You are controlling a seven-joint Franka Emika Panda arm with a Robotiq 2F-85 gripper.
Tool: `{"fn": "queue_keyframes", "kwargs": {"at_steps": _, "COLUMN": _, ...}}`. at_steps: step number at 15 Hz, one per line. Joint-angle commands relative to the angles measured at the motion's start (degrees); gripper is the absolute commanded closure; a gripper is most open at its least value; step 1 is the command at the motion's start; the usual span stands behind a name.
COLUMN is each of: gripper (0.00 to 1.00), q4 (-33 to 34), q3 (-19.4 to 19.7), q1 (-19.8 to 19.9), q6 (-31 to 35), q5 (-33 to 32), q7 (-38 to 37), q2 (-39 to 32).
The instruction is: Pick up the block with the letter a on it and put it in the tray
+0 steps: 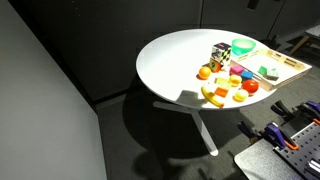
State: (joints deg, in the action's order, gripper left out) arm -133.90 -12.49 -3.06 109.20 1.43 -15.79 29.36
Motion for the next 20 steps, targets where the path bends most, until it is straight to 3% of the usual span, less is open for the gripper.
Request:
{"fn": "queue_keyframes", "kwargs": {"at_steps": 1, "gripper": 0.0, "q4": 0.2, "q3": 0.6, "q1": -0.8, "q6": -0.2, "q5": -0.4, "q7": -0.3, "q2": -0.1}}
{"fn": "queue_keyframes", "kwargs": {"at_steps": 20, "gripper": 0.0, "q4": 0.2, "q3": 0.7, "q1": -1.3, "q6": 0.5, "q5": 0.0, "q7": 0.8, "q2": -2.4}}
